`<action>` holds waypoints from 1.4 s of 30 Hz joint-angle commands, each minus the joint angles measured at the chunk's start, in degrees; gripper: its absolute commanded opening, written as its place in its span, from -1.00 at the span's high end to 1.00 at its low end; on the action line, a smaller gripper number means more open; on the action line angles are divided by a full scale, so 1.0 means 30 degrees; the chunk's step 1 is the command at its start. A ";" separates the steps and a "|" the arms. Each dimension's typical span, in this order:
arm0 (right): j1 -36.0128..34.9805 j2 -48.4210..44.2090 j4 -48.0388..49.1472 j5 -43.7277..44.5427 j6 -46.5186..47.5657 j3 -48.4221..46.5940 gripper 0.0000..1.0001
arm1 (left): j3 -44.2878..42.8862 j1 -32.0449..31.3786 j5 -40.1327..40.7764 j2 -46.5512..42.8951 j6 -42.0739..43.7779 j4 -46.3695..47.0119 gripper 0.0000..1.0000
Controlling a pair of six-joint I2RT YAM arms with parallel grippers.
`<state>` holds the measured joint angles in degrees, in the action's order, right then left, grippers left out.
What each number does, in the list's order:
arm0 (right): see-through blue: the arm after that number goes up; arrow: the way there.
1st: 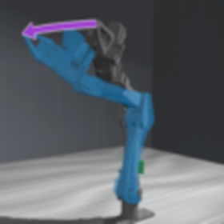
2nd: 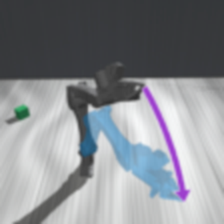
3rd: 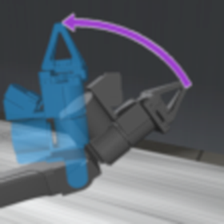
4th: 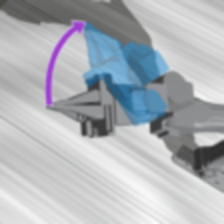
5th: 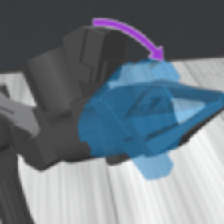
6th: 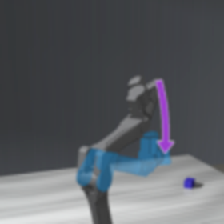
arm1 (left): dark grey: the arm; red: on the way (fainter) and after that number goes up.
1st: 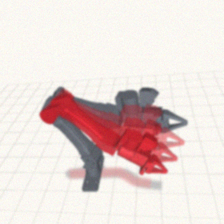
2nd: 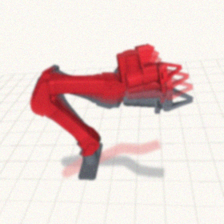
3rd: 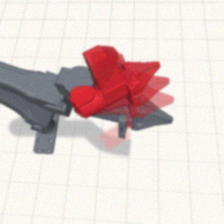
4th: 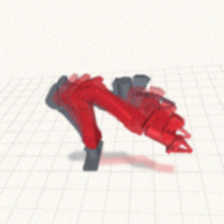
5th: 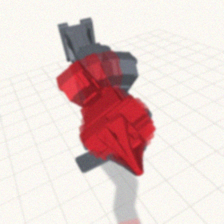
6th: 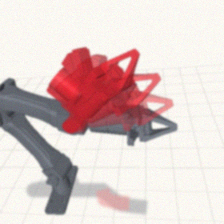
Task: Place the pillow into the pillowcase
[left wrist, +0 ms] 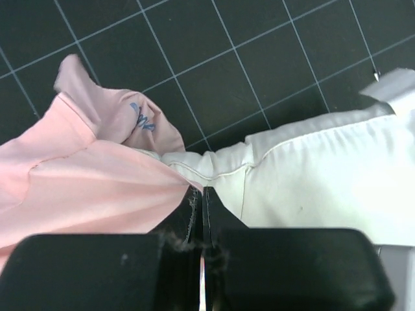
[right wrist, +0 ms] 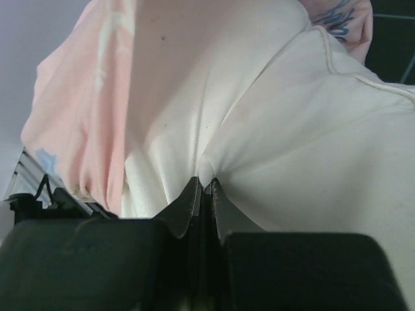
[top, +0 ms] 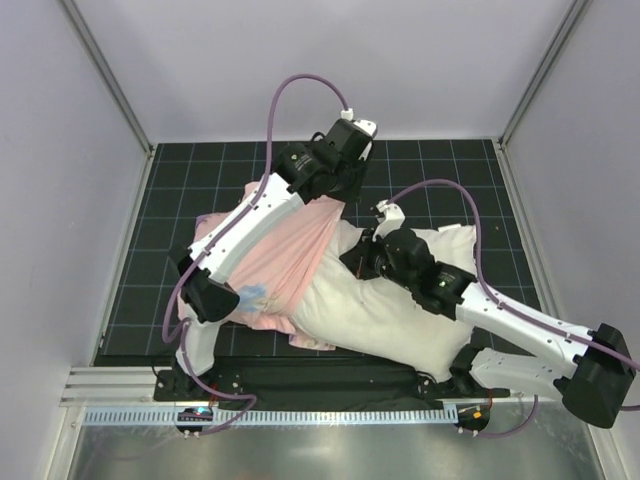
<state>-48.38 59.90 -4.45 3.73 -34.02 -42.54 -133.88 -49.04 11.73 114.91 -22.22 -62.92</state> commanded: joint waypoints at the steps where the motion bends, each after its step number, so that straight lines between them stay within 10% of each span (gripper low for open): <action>1: -0.0660 0.0305 -0.1268 0.0658 -0.0526 -0.1341 0.92 | -0.0083 0.0115 -0.1825 0.0134 0.0898 0.1841 0.99; 5: -0.0631 0.0717 -0.2965 0.2151 -0.0028 -0.2661 0.74 | 0.3107 0.0086 0.0035 -0.0889 0.1283 0.1694 0.95; 11: -0.0281 -0.0771 -0.6828 0.4875 0.0296 -0.3660 -0.71 | 0.9291 -0.0031 0.3992 -0.4871 0.0609 0.2748 0.61; 16: 0.1533 -0.2824 -0.9178 0.5291 -0.0260 -0.3019 -0.87 | 1.0614 -0.0557 0.5785 -0.6720 0.0638 0.2458 -0.06; 22: 0.5402 -0.5812 -1.1290 0.3250 -0.0087 -0.1641 -0.95 | 1.1081 -0.1963 0.8188 -0.7892 -0.0239 0.0758 -0.31; 37: 0.4410 -0.9068 -0.9416 -0.4871 0.1434 0.1380 -0.98 | 2.2914 -0.6561 0.7487 -1.7171 -0.7181 0.2397 -0.99; 42: -0.0239 -0.7201 -1.0235 -0.3251 0.1848 -0.0111 -0.99 | 2.5495 -0.7619 0.7106 -1.8470 -0.9026 0.3187 -0.99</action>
<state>-41.19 34.57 -35.22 -7.05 -30.09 -39.20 -59.61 -71.61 32.47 60.90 -43.11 -56.93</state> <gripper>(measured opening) 0.994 0.994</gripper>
